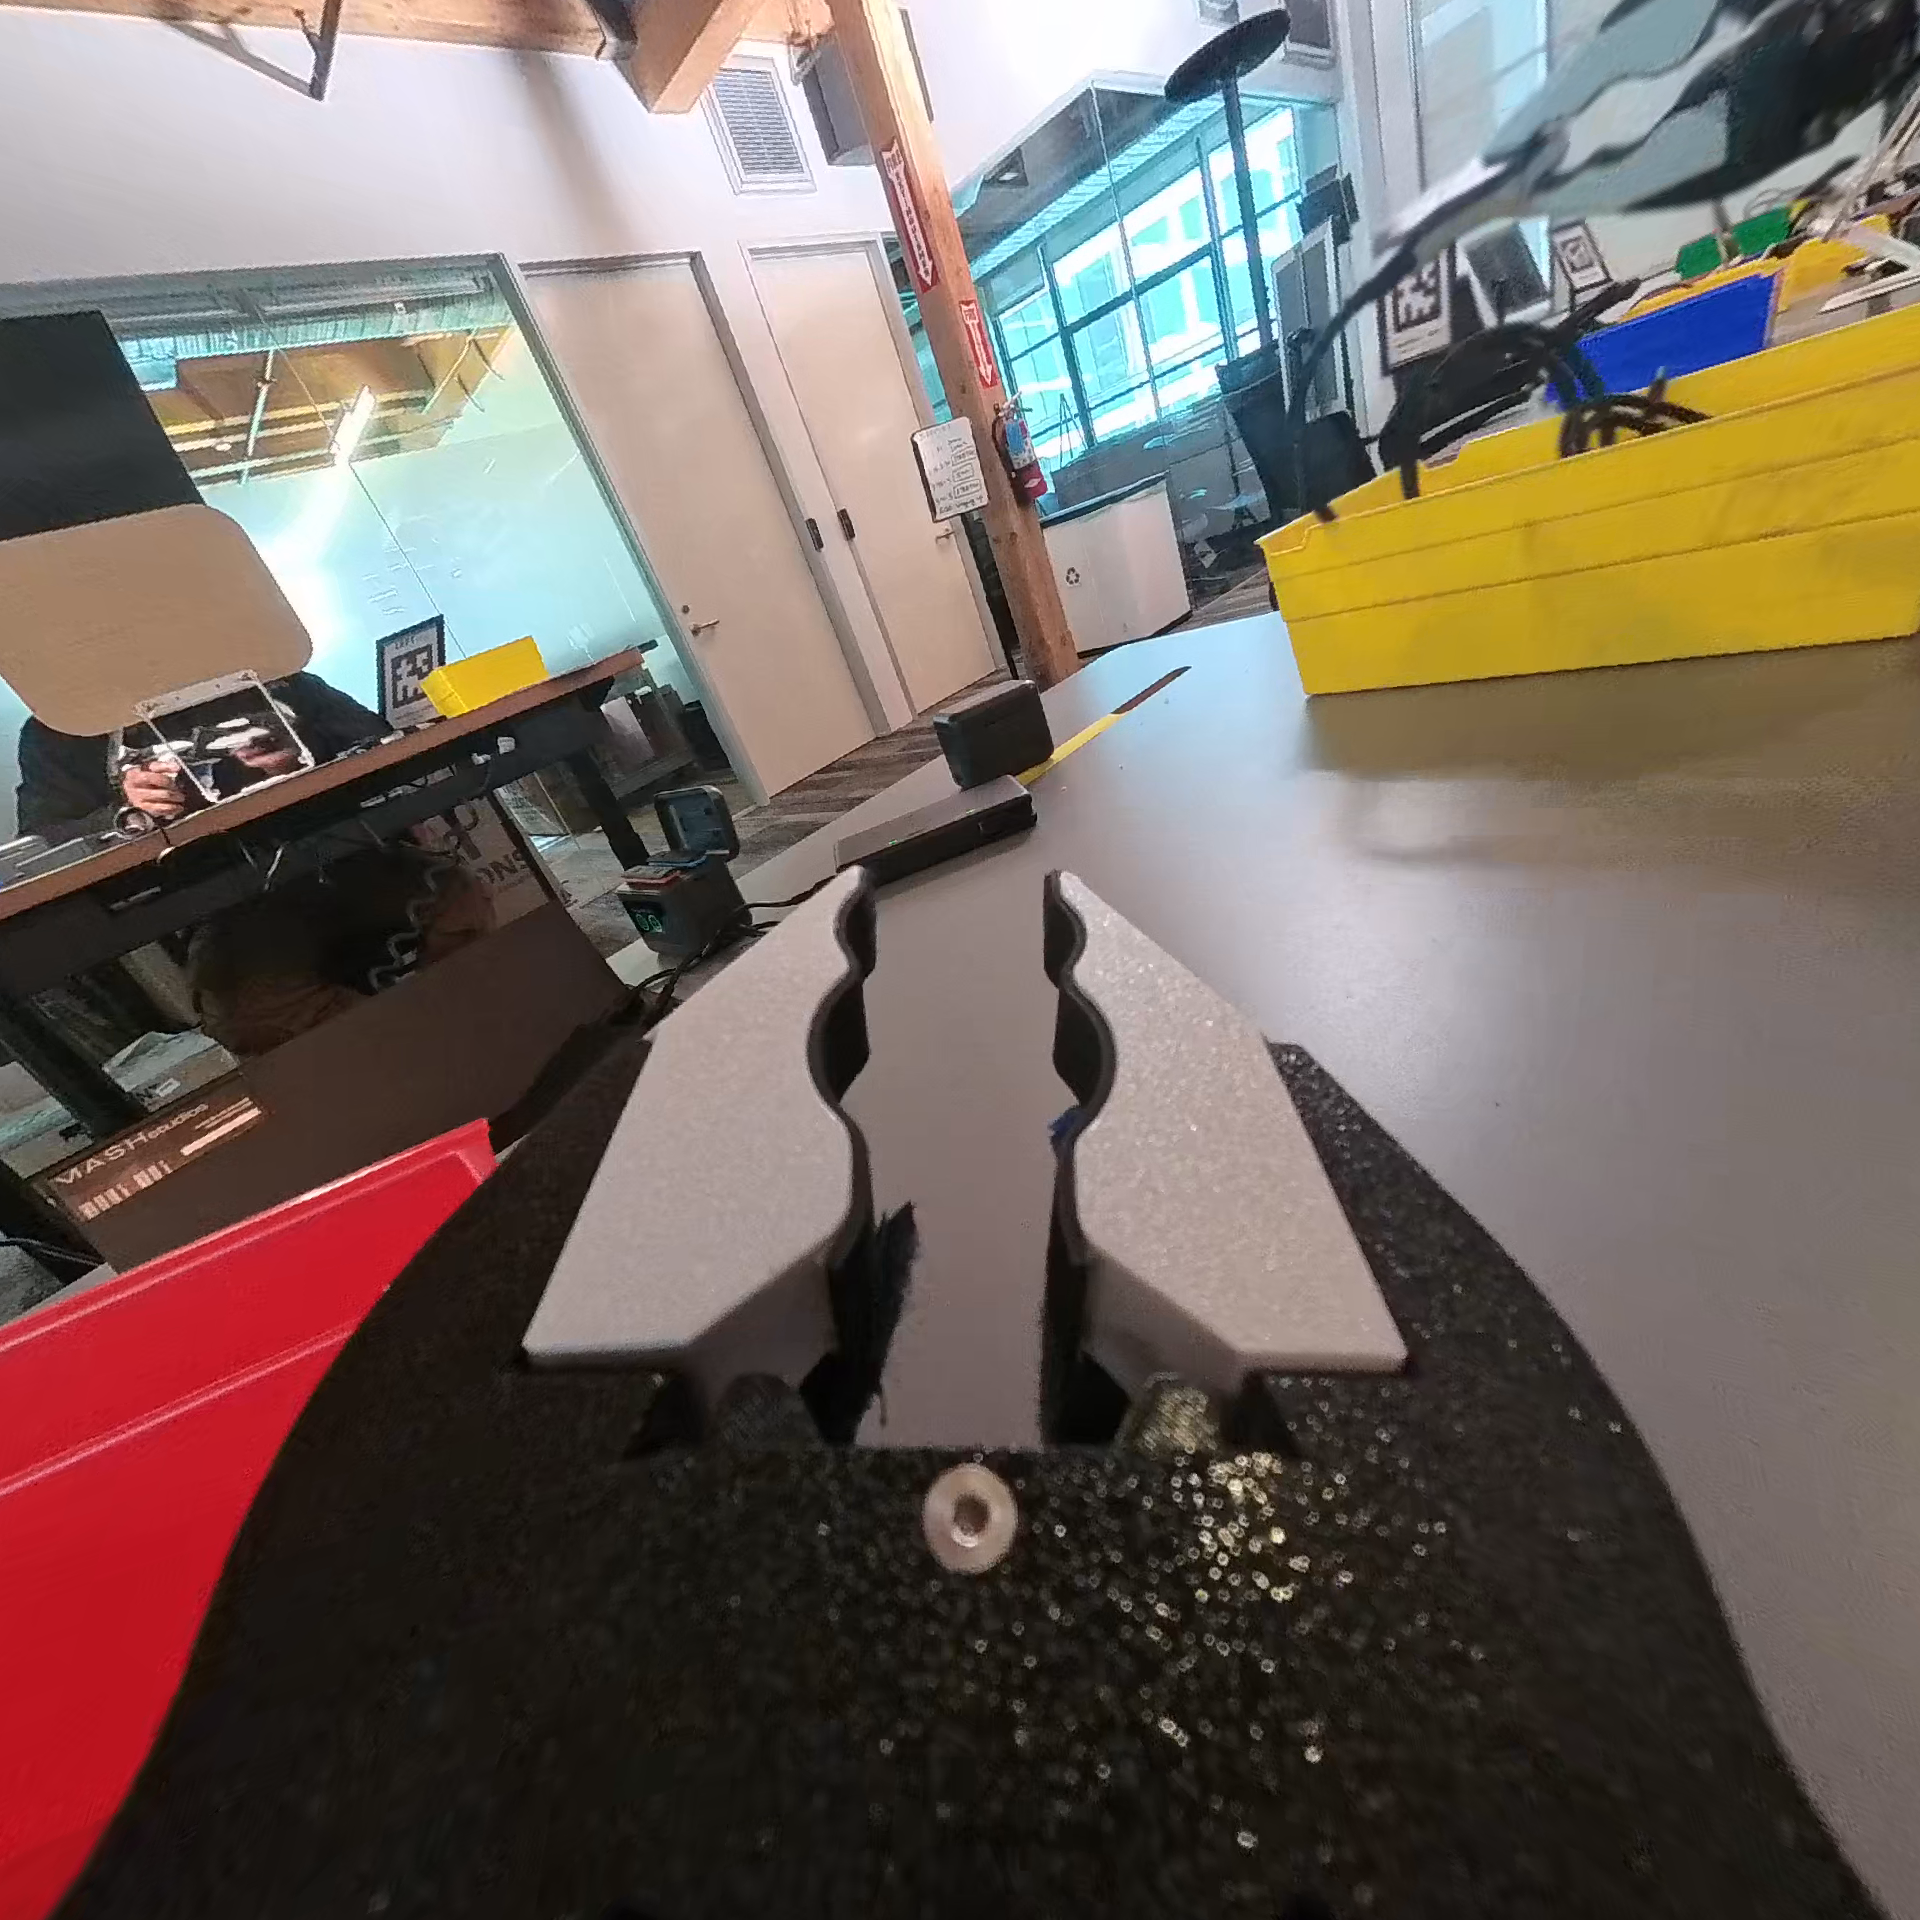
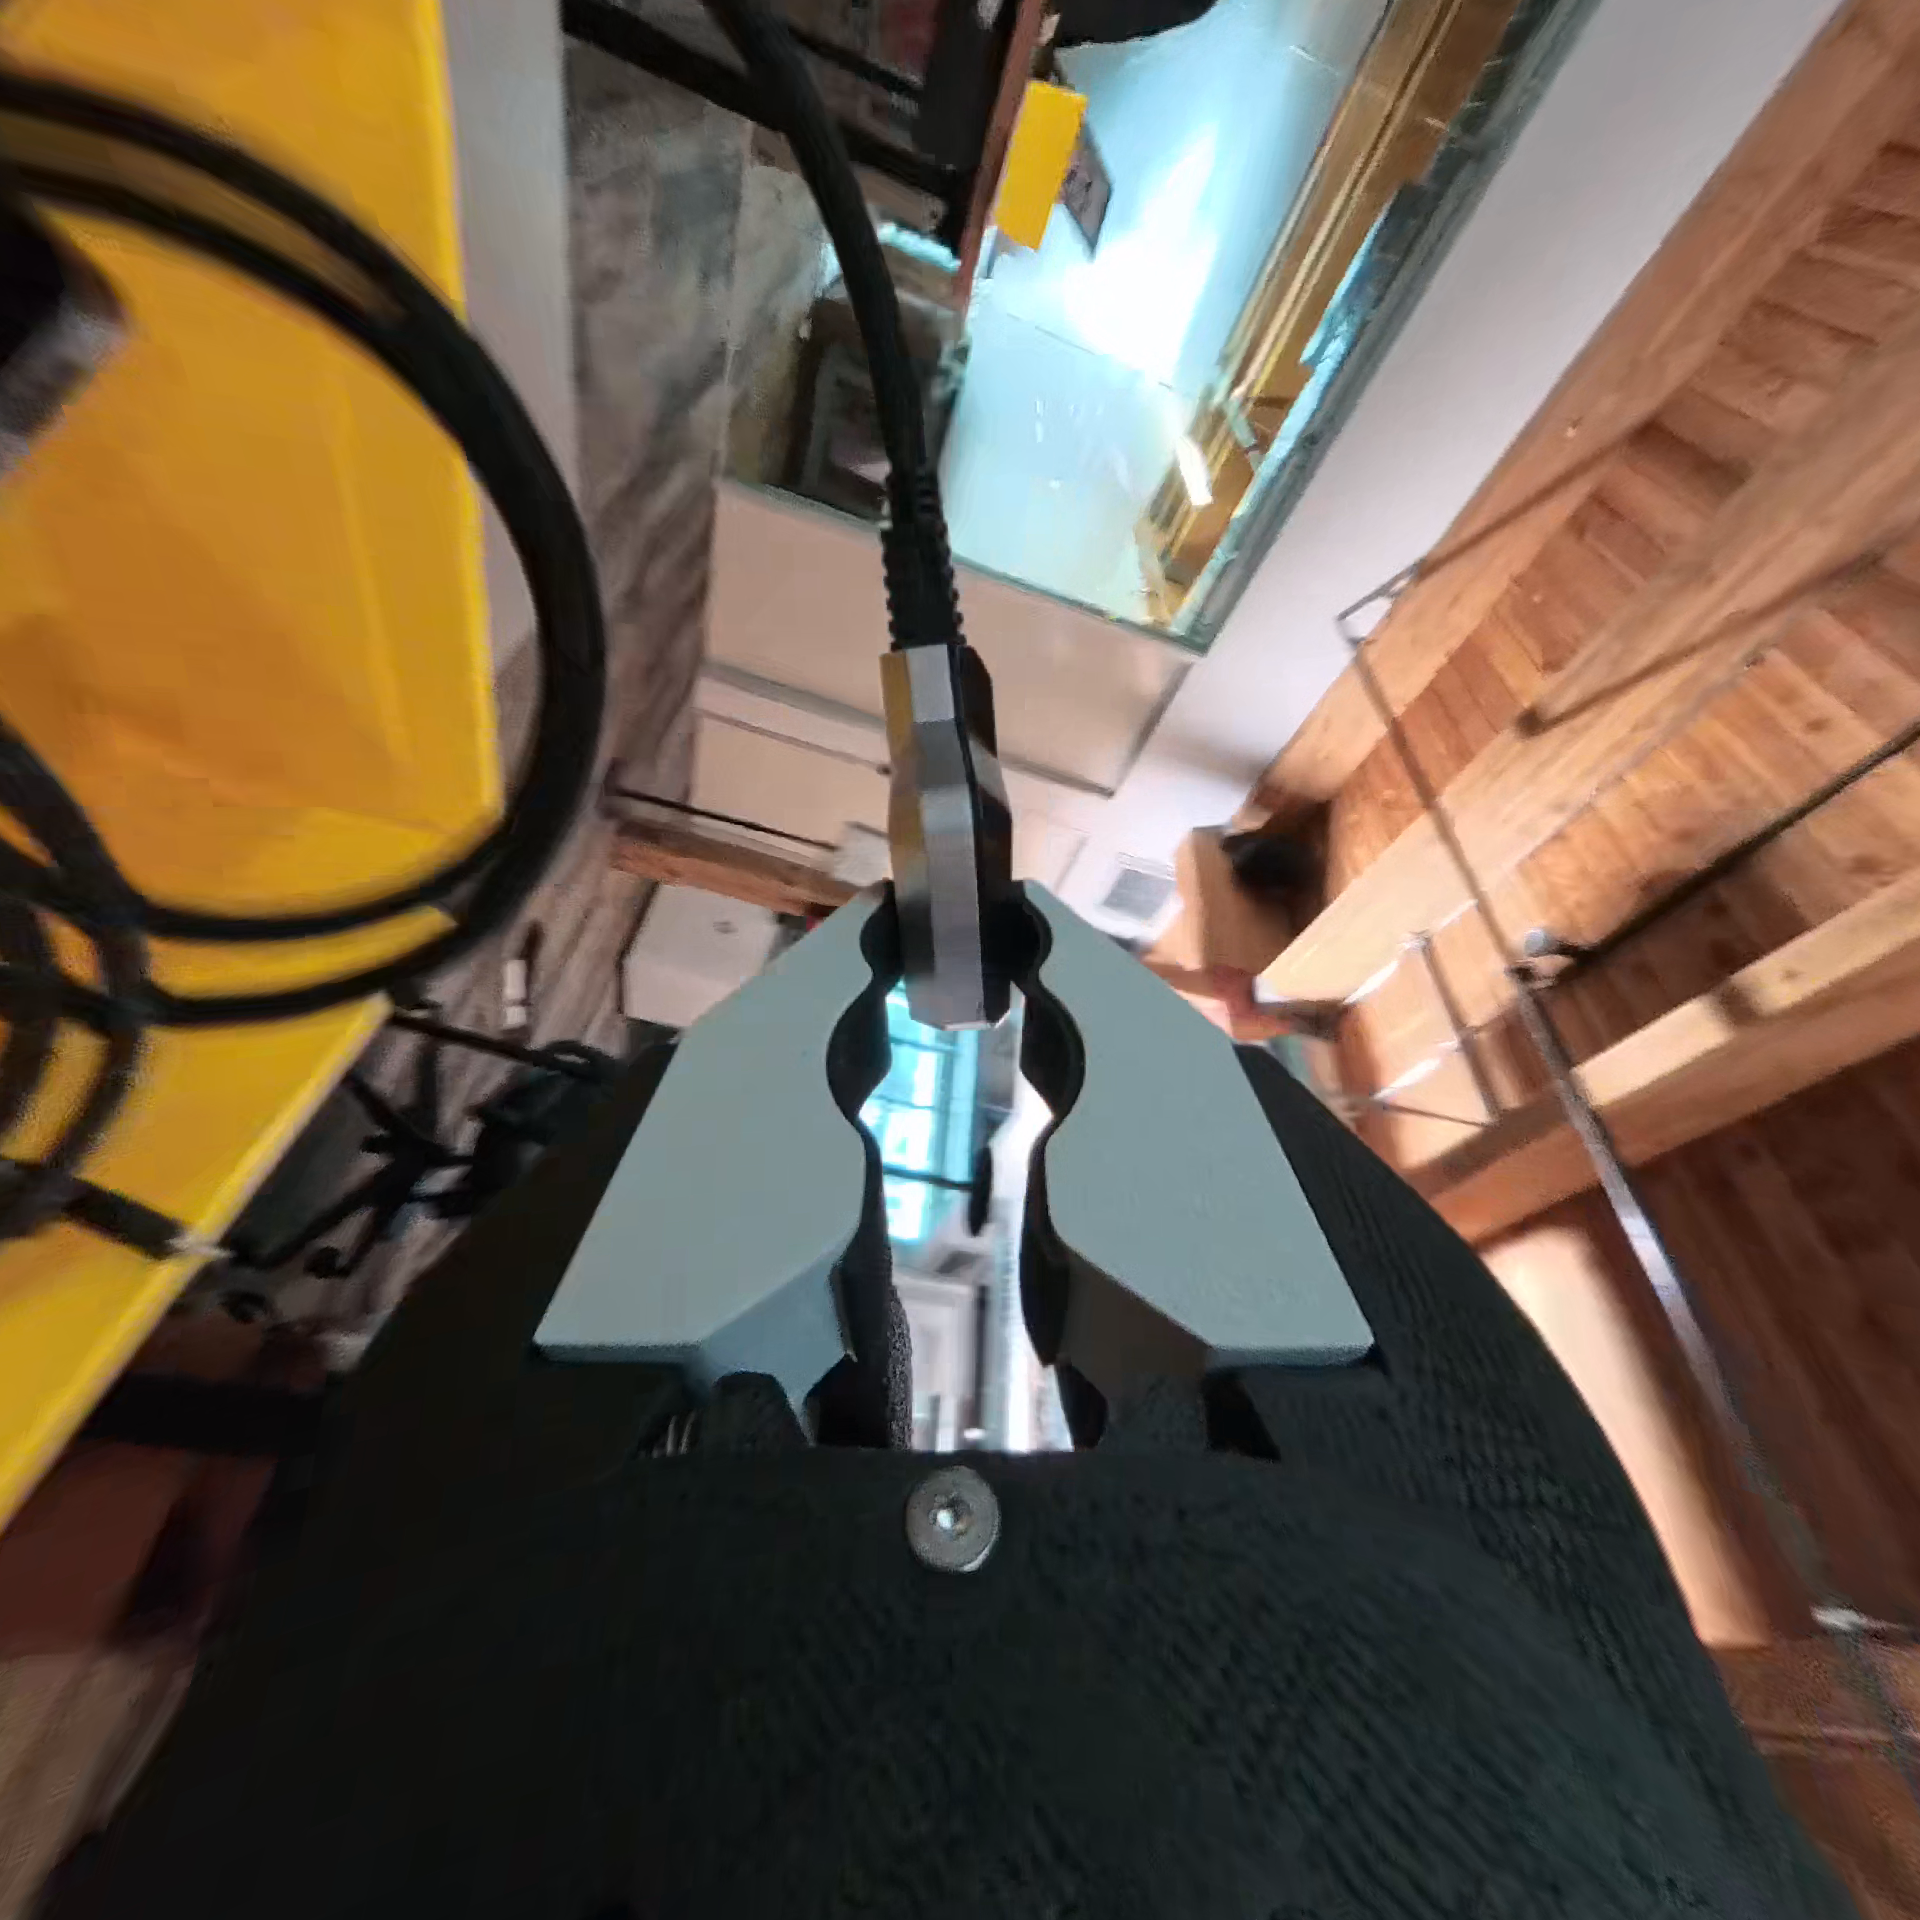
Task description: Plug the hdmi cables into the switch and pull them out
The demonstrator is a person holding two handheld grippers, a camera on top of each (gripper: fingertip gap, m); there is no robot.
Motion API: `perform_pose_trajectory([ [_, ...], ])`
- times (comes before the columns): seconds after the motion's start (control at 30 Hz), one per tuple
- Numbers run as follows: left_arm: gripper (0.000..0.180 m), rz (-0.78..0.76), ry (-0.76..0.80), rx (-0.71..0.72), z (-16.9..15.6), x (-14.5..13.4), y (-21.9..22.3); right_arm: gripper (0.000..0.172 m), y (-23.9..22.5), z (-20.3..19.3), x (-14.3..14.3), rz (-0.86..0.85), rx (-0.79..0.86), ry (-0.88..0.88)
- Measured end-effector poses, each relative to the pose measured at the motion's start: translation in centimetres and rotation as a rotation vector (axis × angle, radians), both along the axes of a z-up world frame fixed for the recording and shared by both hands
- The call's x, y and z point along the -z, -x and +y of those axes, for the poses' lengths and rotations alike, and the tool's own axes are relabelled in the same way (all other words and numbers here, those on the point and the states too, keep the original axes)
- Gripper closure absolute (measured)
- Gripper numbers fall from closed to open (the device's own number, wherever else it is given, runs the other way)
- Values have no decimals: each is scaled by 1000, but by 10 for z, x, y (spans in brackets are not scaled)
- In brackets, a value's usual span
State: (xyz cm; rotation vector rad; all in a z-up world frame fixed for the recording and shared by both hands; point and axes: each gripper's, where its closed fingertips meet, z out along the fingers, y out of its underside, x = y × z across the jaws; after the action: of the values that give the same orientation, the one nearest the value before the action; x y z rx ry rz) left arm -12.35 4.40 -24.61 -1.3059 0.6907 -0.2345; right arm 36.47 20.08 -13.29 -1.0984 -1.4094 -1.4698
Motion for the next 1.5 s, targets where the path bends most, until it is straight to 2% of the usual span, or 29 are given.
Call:
perform_pose_trajectory([
  [0.07, 151, 4, 0, 0, 0, 0, -1, 154, -8, 6, 27, 149, 45, 93],
  [0.2, 152, 10, 2, -1, 1, 1, -1, 154, -27, 16, 71, 561, 172, 311],
  [0.33, 153, 14, 2, 2, 1, 2, -2, 154, -41, 9, 130, 926, 430, 729],
  [0.43, 154, 20, 3, 4, 1, 2, -4, 154, -49, 10, 149, 1046, 524, 830],
  [0.6, 154, 30, 5, 14, 1, 3, -6, 153, -61, -1, 168, 1022, 742, 967],
  [0.77, 159, 41, 0, 25, -2, 4, -8, 153, -63, 0, 164, 933, 799, 952],
  [0.8, 163, 44, -2, 34, -3, 5, -9, 143, -60, 4, 156, 944, 761, 907],
  [0.87, 162, 50, 8, 45, -7, 6, -10, 123, -45, 10, 126, 1041, 639, 806],
  [0.93, 156, 57, 9, 42, -8, 7, -11, 108, -37, 12, 85, 1124, 493, 634],
  [1.0, 143, 63, 4, 39, -9, 6, -12, 95, -37, 1, 48, 1178, 374, 465],
  [1.07, 124, 76, -23, 22, -10, 2, -13, 85, -42, -20, 34, 1217, 328, 372],
  [1.13, 110, 164, -137, -27, -18, -11, -14, 75, -52, -43, 42, 1252, 346, 352],
  [1.2, 100, 268, -249, -89, -30, -27, -15, 65, -66, -63, 63, 1293, 405, 375],
  [1.27, 89, 333, -244, -182, -35, -42, -7, 63, -85, -79, 90, 1327, 490, 403],
  [1.3, 81, 337, -191, -247, -36, -48, 3, 65, -96, -86, 102, 1335, 537, 404],
  [1.33, 87, 344, -134, -328, -33, -55, 16, 71, -106, -91, 113, 1341, 580, 400],
  [1.4, 101, 492, 35, -646, -21, -65, 65, 90, -119, -97, 130, 1379, 639, 405],
  [1.43, 100, 570, 134, -766, -21, -66, 90, 99, -121, -99, 137, 1405, 655, 416],
  [1.47, 100, 553, 246, -822, -24, -65, 106, 110, -122, -100, 142, 1423, 668, 420],
  [1.5, 98, 467, 362, -806, -28, -59, 112, 117, -123, -101, 147, 1433, 678, 423],
])
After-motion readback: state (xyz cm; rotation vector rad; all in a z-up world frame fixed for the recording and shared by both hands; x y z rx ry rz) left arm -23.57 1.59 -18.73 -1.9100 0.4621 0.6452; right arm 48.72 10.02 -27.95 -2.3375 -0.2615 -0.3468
